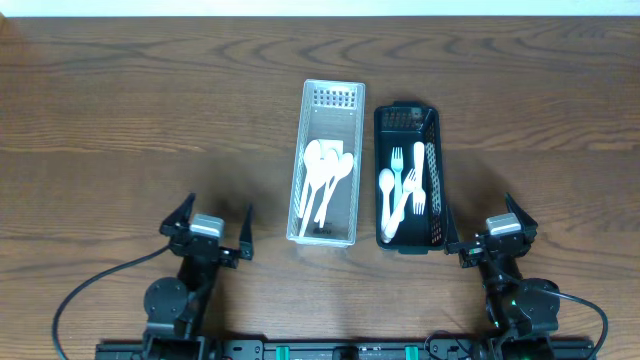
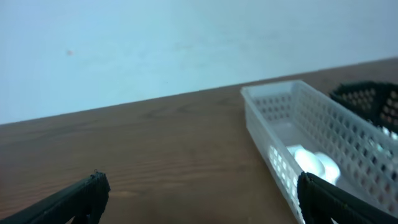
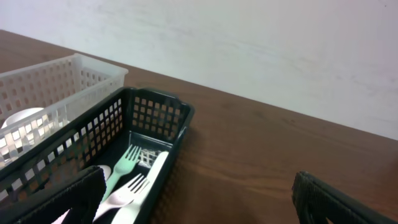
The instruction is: Pack container
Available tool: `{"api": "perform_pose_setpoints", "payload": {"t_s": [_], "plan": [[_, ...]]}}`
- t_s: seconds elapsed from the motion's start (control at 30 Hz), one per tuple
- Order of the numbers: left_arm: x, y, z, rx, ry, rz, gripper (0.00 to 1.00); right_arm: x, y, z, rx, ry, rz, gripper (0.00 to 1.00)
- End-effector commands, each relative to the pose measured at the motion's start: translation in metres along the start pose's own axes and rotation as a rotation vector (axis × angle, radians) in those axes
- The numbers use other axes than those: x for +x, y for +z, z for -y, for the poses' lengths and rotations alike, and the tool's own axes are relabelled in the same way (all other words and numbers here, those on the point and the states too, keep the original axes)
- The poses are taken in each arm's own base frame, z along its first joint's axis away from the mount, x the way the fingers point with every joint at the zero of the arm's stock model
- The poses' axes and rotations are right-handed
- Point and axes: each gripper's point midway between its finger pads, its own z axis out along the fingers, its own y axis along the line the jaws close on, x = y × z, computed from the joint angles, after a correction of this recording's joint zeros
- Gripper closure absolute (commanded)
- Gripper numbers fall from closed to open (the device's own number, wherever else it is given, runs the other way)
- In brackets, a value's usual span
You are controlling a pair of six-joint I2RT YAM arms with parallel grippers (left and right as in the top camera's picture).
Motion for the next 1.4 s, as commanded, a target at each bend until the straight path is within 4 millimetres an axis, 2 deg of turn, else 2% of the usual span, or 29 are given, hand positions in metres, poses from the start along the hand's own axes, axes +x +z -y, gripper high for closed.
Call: {"api": "perform_pose_setpoints", "payload": {"t_s": [0.0, 0.1, 0.7, 1.37], "plan": [[0.006, -0.002, 0.009, 0.041, 0.065, -0.007, 0.02, 0.000, 0.000, 0.001, 0.000, -0.010, 0.001, 0.01], [0.021, -0.002, 0.010, 0.045, 0.060, -0.070, 0.02, 0.000, 0.000, 0.001, 0.000, -0.010, 0.001, 0.01], [0.023, -0.003, -0.010, -0.047, 0.026, -0.078, 0.02, 0.000, 0.000, 0.001, 0.000, -0.010, 0.001, 0.01], [0.023, -0.003, -0.010, -0.047, 0.026, -0.081, 0.02, 0.000, 0.000, 0.001, 0.000, -0.010, 0.001, 0.01]]}}
